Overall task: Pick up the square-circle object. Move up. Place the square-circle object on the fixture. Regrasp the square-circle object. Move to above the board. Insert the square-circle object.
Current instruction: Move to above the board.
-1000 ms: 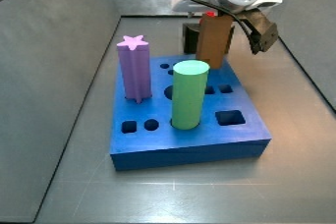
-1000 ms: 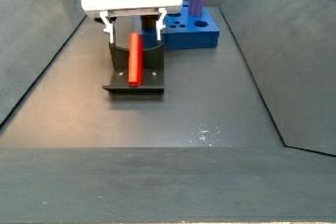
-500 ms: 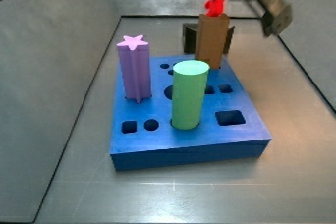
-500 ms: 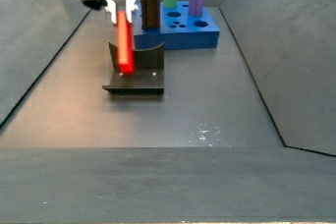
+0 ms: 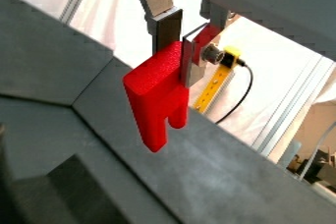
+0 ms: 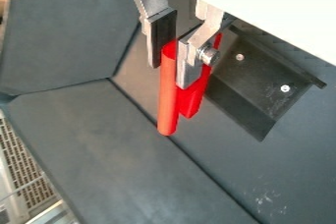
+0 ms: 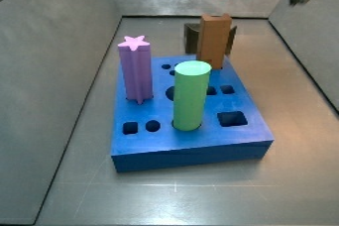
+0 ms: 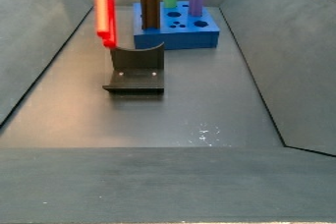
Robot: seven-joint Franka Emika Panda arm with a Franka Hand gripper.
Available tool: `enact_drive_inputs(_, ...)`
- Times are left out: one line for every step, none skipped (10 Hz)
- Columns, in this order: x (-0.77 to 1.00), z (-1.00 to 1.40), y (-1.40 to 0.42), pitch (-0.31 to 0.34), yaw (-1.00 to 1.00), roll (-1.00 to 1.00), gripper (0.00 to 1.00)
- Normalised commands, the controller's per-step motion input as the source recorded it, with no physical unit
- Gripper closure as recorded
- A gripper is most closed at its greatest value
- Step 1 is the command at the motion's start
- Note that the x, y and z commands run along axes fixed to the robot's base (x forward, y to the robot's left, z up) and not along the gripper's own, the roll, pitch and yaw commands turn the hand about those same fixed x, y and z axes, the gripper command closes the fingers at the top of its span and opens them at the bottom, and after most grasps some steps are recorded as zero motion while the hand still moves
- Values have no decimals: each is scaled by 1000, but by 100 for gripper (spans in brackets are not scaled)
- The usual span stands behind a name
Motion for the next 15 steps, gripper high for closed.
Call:
enact_drive_inputs(259,1000,21,114,198,-30,100)
enact_drive_inputs(244,1000,12,84,188,-29,100)
enact_drive_inputs(229,1000,2,69,176,-28,100)
enact_drive_inputs(179,858,-7,49,153,-20,100)
enact_drive_inputs(116,619,-13,31,130,-7,100)
enact_drive_inputs(89,503,-14,23,116,1,100)
enact_drive_inputs(55,283,-13,5,88,10,100)
enact_drive_inputs(-759,121,-1000,-96,-63,-1000,100)
enact_drive_inputs(-768,122,-1000,-103,-64,-1000,100)
enact_drive_inputs(-815,128,-1000,-129,-66,-1000,100)
enact_drive_inputs(-848,114,-1000,-146,-65,-1000,100)
enact_drive_inputs(-873,121,-1000,-174,-69,-1000,100)
enact_drive_inputs(-910,118,-1000,-189,-72,-1000,100)
enact_drive_inputs(-969,115,-1000,-211,-72,-1000,100)
enact_drive_inputs(-1000,122,-992,-225,-78,-1000,100)
